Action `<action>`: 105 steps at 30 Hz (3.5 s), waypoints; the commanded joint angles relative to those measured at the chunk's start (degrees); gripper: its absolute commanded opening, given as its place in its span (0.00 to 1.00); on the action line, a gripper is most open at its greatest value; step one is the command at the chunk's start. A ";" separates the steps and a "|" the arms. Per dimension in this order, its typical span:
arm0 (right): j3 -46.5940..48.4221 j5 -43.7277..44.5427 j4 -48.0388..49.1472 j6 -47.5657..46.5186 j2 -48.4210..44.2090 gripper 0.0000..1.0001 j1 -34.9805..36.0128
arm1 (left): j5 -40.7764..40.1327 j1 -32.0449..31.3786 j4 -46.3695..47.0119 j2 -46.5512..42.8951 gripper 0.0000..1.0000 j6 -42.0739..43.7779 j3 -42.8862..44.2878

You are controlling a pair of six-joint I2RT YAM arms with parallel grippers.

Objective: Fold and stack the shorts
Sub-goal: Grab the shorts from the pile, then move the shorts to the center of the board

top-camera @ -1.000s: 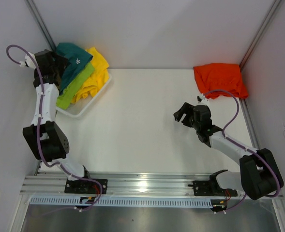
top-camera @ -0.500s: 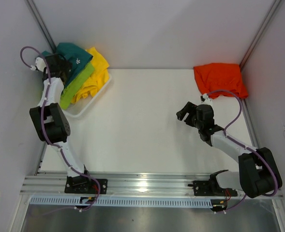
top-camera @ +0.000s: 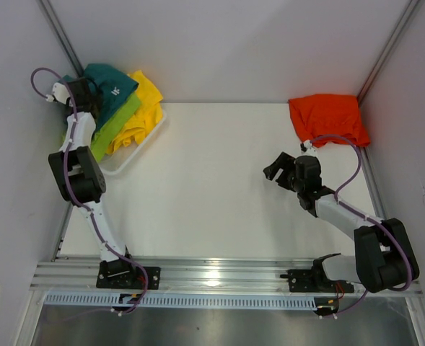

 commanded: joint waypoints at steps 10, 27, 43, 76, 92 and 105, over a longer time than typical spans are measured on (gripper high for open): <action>-0.32 -2.06 3.46 -0.12 0.69 0.81 0.01 | 1.48 -1.29 12.95 -11.57 0.00 11.66 9.79; 0.04 -1.80 4.60 -1.53 1.57 0.80 1.86 | 17.65 -12.80 27.11 -38.20 0.00 17.82 11.63; -1.63 -10.41 12.50 -3.73 -1.15 0.80 3.97 | 18.53 -26.32 34.58 -57.28 0.00 5.88 -13.84; -3.22 -8.57 12.95 -5.13 -4.32 0.79 4.49 | 3.05 -44.44 10.85 -90.16 0.00 20.12 -29.67; -3.30 -7.69 11.89 -4.96 -4.84 0.80 3.44 | 2.72 -54.09 47.06 -69.35 0.00 7.10 -63.60; -6.12 -8.03 13.56 -3.64 -8.98 0.80 1.33 | 20.03 -59.03 31.62 -39.27 0.99 12.01 -31.27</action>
